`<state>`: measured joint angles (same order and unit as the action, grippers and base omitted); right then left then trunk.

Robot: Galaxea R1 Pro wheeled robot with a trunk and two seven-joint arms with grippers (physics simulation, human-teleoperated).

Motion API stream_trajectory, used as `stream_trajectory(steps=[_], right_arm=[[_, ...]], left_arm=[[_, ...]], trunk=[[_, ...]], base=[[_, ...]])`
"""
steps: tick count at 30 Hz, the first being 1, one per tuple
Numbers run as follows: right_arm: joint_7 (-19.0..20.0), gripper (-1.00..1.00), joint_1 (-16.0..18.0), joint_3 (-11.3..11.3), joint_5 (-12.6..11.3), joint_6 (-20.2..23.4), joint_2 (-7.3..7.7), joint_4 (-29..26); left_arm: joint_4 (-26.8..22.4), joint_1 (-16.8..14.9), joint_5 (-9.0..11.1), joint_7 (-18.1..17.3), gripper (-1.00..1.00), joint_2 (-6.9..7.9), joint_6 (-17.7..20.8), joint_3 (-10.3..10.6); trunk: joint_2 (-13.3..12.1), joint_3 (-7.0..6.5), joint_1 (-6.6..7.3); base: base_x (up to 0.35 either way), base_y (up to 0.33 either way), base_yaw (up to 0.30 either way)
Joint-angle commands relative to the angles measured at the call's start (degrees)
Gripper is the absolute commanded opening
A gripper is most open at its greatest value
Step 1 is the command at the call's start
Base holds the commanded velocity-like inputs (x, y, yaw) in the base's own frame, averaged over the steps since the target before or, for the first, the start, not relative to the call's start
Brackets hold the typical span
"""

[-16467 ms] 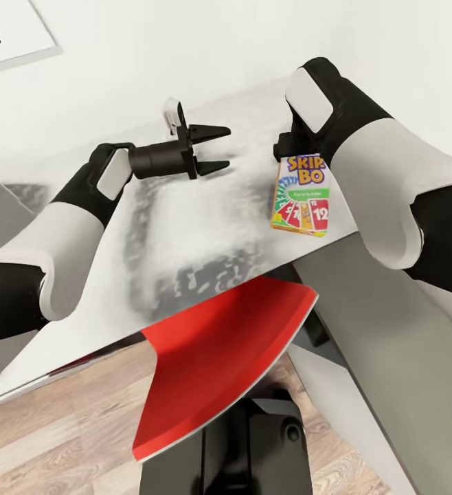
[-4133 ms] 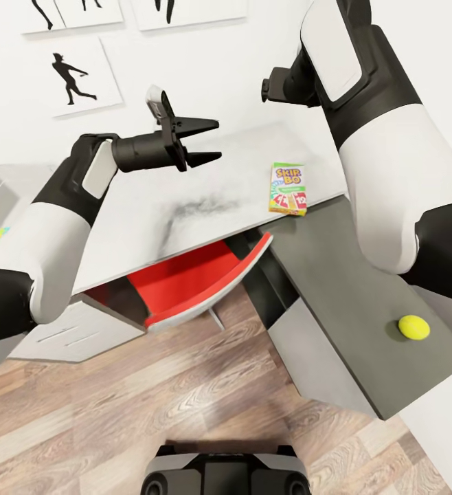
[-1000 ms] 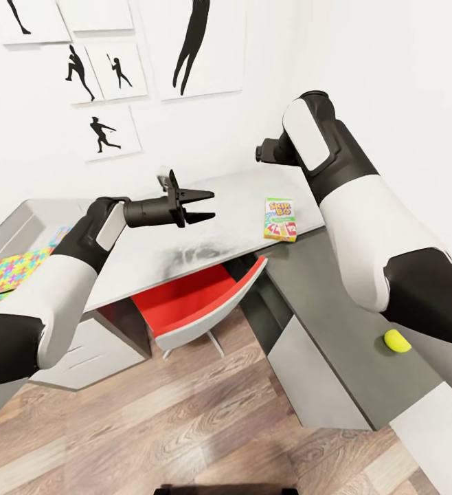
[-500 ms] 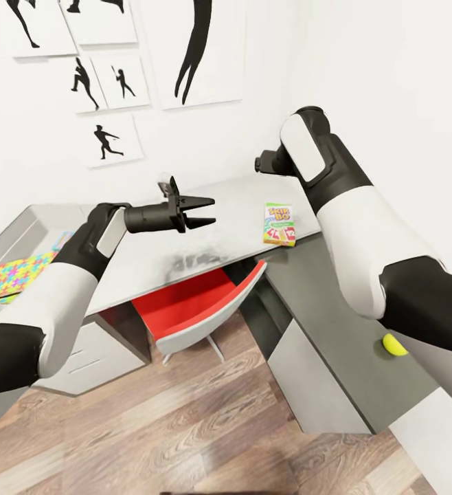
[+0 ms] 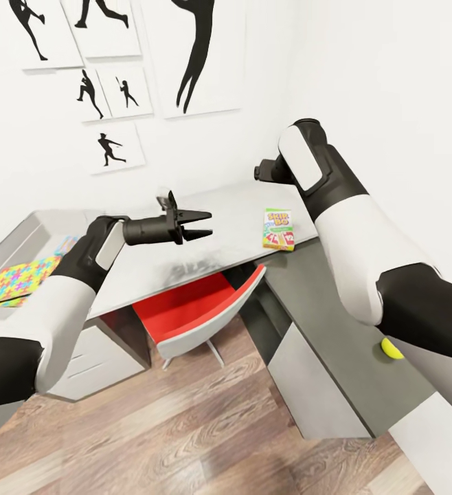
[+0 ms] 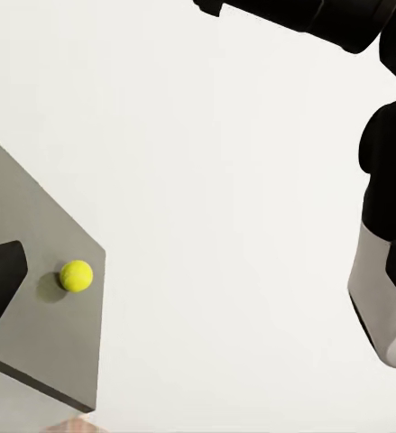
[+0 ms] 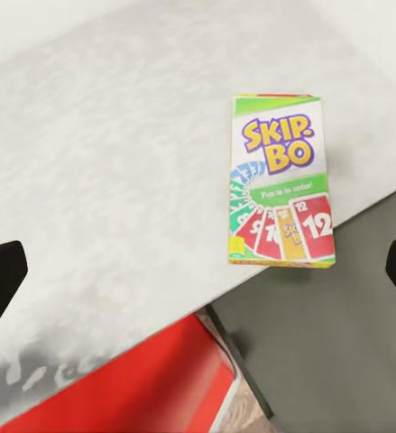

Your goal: Put all the toys in the child's room - the three board games (two on the bed and one on the table), the two jigsaw puzzles on the table, and the tennis ball on the table - inside the toy box on the table in the child's room.

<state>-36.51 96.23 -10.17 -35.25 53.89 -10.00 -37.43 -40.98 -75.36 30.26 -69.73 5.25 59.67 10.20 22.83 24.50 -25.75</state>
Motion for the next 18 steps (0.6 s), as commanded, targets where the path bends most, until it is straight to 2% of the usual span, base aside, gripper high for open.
stream_trajectory(steps=[1, 6, 10, 18], right_arm=[[-0.56, 1.0, -0.09, -0.11, -0.52, 0.08, 0.0, -0.01], [-0.58, 1.0, -0.86, -0.06, -0.52, 0.32, 0.0, -0.66], [-0.65, 1.0, -2.23, 0.02, -0.6, 1.1, 0.0, -4.08], [-0.67, 1.0, -4.4, 0.19, -0.65, 5.41, 0.0, -11.36]], left_arm=[[-1.13, 0.72, 0.15, -0.17, 1.0, 0.08, 0.33, 0.21], [-5.49, 3.63, 0.17, -0.21, 1.0, 0.16, 0.33, 0.25], [-8.84, 6.13, 0.19, -0.22, 1.0, 0.19, 0.33, 0.26], [-14.5, 10.03, 0.16, -0.12, 1.0, 0.22, 0.33, 0.26]], trunk=[[0.1, 0.0, -0.04], [0.1, -0.47, -0.04], [0.1, -0.85, -0.04], [0.1, -1.6, -0.04]], base=[[0.0, 0.0, 0.0], [0.0, 0.0, 0.0], [0.0, 0.0, 0.0], [0.0, 0.0, 0.0]])
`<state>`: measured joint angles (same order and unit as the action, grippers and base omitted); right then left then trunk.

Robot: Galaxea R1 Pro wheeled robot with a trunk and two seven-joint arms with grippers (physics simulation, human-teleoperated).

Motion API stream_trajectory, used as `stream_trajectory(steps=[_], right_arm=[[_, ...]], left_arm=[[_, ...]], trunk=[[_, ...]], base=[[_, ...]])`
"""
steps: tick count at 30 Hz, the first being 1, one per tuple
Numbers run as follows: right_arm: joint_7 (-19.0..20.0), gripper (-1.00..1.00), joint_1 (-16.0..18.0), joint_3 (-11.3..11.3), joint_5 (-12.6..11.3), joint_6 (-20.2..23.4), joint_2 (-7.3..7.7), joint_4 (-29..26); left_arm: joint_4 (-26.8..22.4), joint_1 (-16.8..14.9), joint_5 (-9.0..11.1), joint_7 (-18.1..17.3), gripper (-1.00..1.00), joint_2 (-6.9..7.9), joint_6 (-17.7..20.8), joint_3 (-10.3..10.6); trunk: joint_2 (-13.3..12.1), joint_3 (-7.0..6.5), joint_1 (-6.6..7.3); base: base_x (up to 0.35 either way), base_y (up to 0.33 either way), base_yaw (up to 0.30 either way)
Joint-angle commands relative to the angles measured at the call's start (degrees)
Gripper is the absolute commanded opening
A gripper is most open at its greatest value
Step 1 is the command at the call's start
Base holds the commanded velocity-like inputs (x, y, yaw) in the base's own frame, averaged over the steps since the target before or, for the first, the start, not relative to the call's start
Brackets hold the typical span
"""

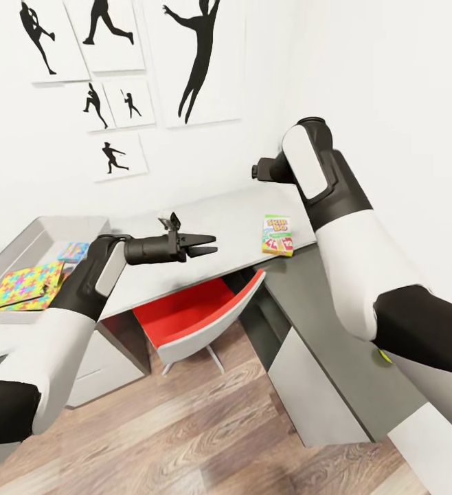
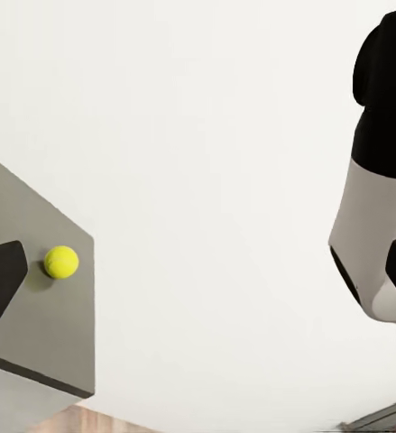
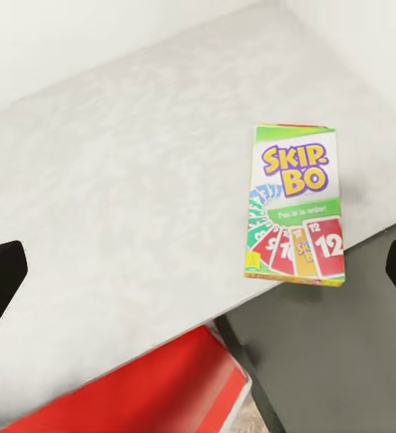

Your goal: Put all the toys in the child's room - the three board games (two on the bed and one on the table), the two jigsaw puzzles on the table, and the tennis ball on the table - inside the toy box on the table in the child's room.

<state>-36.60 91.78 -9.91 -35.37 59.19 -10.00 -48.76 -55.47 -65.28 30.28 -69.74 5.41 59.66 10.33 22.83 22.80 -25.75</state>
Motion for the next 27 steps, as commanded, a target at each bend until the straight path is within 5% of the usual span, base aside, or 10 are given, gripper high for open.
stream_trajectory(steps=[1, 10, 27], right_arm=[[-0.57, 1.0, -0.46, -0.05, -0.57, 0.53, 0.0, -1.38], [-0.5, 1.0, -7.82, -0.02, -0.64, 0.81, 0.0, -9.36], [-0.56, 1.0, -11.42, -0.02, -0.54, 0.81, 0.0, -10.57]], left_arm=[[-1.22, 0.69, 0.08, -0.09, 1.0, 0.08, 0.34, 0.12], [-6.39, 4.84, 0.03, -0.03, 1.0, 1.91, 0.34, 0.09], [-7.37, 7.79, -0.12, 0.16, 1.0, 3.58, 0.34, -0.07]], trunk=[[0.09, 0.0, -0.04], [0.09, -0.85, -0.04], [0.09, -2.46, -0.04]], base=[[0.0, 0.0, 0.0], [0.0, 0.0, 0.0], [0.0, 0.0, 0.0]])
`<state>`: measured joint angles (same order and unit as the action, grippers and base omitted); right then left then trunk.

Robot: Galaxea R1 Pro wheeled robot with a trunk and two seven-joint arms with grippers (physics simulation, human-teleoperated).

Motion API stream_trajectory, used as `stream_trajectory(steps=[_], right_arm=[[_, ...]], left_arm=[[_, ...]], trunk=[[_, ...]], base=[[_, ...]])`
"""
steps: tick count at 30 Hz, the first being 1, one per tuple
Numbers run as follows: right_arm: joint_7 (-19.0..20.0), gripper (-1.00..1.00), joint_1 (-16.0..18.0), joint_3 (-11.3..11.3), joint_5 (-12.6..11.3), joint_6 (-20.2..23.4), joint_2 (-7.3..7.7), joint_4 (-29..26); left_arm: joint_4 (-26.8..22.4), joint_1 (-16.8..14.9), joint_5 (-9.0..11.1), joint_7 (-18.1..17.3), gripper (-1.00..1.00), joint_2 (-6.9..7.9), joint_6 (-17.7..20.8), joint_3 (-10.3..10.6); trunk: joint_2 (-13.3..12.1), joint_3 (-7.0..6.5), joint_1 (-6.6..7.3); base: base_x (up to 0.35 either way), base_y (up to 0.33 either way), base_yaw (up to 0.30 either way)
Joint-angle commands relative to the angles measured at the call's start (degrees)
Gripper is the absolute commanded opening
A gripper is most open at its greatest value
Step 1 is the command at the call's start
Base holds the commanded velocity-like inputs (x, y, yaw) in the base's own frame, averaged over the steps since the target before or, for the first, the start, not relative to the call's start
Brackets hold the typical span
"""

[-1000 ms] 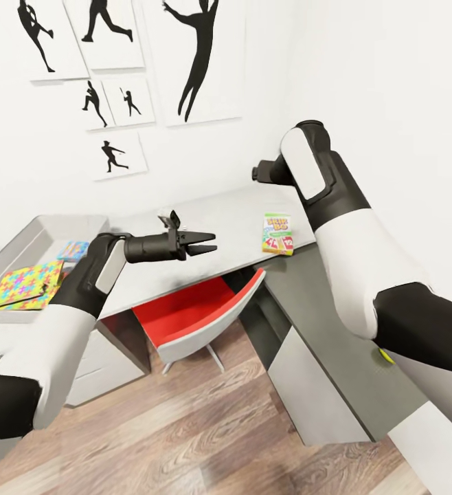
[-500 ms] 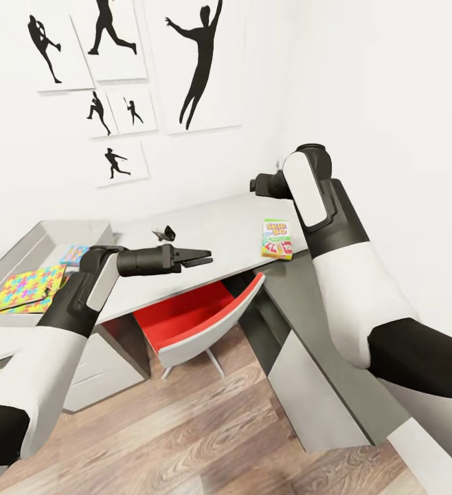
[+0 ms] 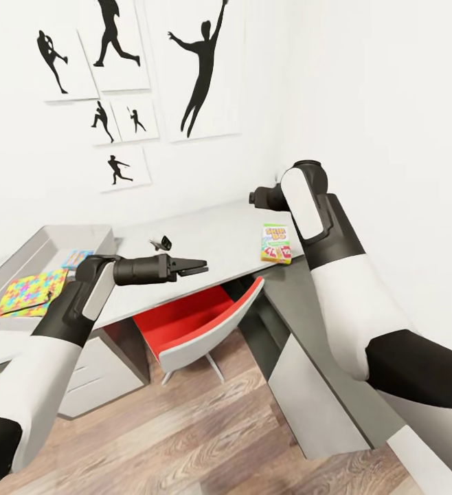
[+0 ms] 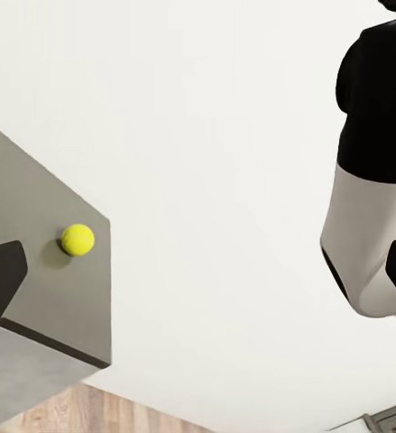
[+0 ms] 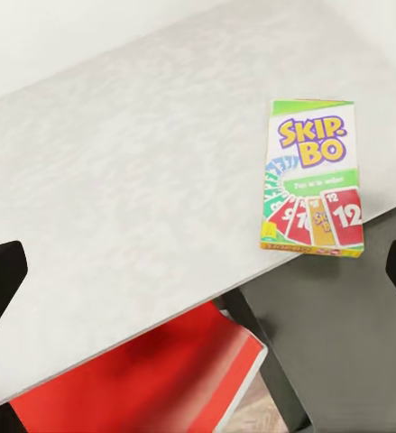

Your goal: Put all the toys in the child's room - the three board games (two on the bed and one on the table), the two jigsaw puzzles on the table, and the tennis ball on the table - inside the toy box on the table in the child's room.

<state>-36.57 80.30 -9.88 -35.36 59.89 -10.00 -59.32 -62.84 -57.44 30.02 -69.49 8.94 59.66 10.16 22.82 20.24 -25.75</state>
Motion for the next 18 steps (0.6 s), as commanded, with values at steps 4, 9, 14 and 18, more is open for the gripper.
stream_trajectory(steps=[4, 9, 14, 18], right_arm=[[-0.6, 1.0, -0.19, -0.05, -0.51, 0.11, 0.0, -0.01], [-0.57, 1.0, -0.63, -0.05, -0.45, 0.11, 0.0, -0.01], [-0.53, 1.0, -1.15, -0.05, -0.48, 0.11, 0.0, -0.01], [-0.52, 1.0, -1.31, -0.05, -0.49, 0.11, 0.0, -0.01]], left_arm=[[0.0, 0.49, 0.07, -0.02, 1.0, 0.23, 0.34, 0.1], [0.0, 1.69, -0.03, 0.18, 1.0, 0.28, 0.27, 0.19], [0.0, 2.32, -0.04, 0.28, 1.0, 0.34, 0.22, 0.21], [0.0, 3.14, -0.05, 0.31, 1.0, 0.37, 0.16, 0.21]], trunk=[[0.1, -0.28, -0.04], [0.1, -0.75, -0.04], [0.1, -1.23, -0.04], [0.1, -1.61, -0.04]], base=[[0.0, 0.0, 0.0], [0.0, 0.0, 0.0], [0.0, 0.0, 0.0], [0.0, 0.0, 0.0]])
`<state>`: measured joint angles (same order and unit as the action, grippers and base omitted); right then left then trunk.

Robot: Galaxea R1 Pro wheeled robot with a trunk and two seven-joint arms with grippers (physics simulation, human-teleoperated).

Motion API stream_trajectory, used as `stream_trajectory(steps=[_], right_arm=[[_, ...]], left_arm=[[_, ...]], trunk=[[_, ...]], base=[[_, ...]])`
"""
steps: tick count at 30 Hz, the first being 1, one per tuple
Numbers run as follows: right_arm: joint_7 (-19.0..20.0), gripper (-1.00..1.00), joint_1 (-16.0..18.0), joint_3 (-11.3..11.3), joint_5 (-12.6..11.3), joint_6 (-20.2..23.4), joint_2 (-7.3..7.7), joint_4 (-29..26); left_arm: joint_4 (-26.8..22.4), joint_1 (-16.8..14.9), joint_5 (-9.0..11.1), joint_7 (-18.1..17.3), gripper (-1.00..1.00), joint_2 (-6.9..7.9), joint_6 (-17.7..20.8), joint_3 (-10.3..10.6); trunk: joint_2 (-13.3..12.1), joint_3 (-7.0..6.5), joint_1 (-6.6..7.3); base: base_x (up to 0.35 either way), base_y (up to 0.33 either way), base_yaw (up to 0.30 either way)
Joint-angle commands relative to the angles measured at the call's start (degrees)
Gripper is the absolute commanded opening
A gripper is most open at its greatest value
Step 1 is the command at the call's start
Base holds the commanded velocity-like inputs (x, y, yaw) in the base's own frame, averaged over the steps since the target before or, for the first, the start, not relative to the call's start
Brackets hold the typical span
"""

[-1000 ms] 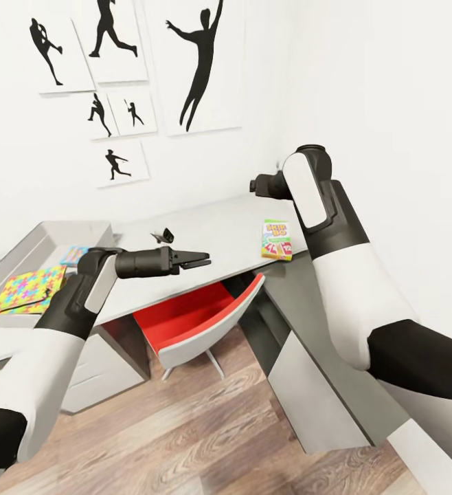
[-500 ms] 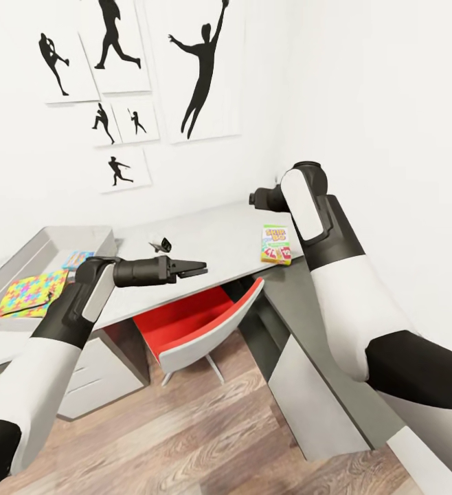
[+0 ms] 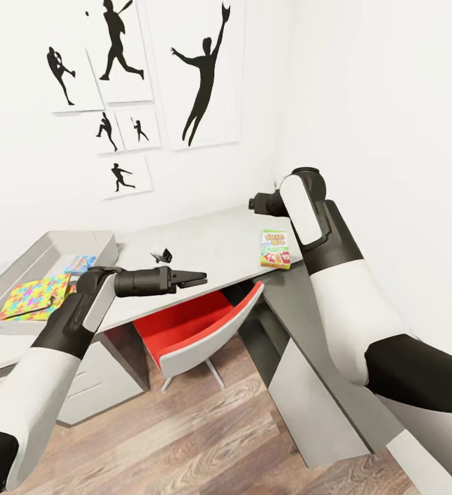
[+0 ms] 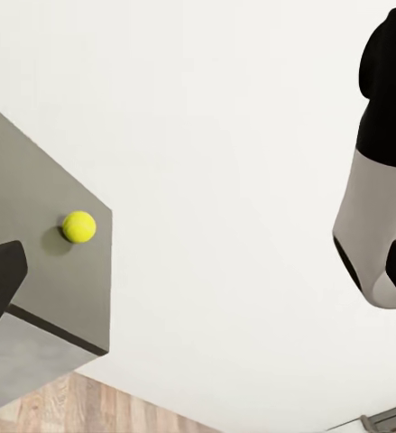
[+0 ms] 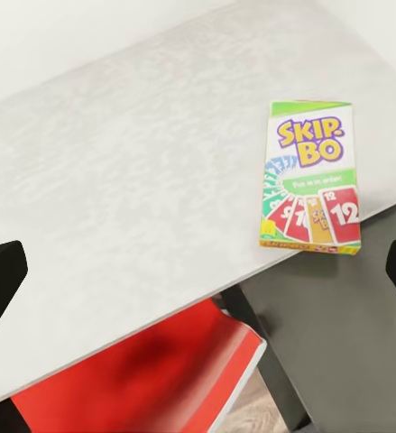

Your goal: Put all the toys in the child's room - the three board games (two on the bed and one on the table), the two jigsaw puzzles on the table, and the tennis ball on the table - inside the toy box on the table in the child's room.

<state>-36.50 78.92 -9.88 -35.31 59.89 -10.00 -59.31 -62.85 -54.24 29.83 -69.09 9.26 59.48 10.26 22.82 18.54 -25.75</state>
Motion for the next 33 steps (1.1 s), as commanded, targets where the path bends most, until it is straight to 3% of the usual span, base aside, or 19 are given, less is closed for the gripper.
stream_trajectory(steps=[1, 15, 33], right_arm=[[-0.59, 1.0, 0.05, -0.05, -0.55, 0.11, 0.0, -0.01], [-0.46, 1.0, -1.83, -0.05, -0.51, 0.11, 0.0, -0.1], [-0.5, 1.0, -2.8, -0.06, -0.55, 0.06, 0.0, -1.81]], left_arm=[[0.01, 0.06, 0.15, -0.09, 1.0, 0.05, 0.33, 0.11], [0.01, 4.27, -0.43, 0.92, 1.0, 0.06, -0.26, 0.04], [0.01, 5.48, -0.47, 0.98, 1.0, 0.14, -0.49, 0.02]], trunk=[[0.1, 0.01, -0.04], [0.1, -1.23, -0.04], [0.1, -1.33, -0.04]], base=[[0.0, 0.0, 0.0], [0.0, 0.0, 0.0], [0.0, 0.0, 0.0]])
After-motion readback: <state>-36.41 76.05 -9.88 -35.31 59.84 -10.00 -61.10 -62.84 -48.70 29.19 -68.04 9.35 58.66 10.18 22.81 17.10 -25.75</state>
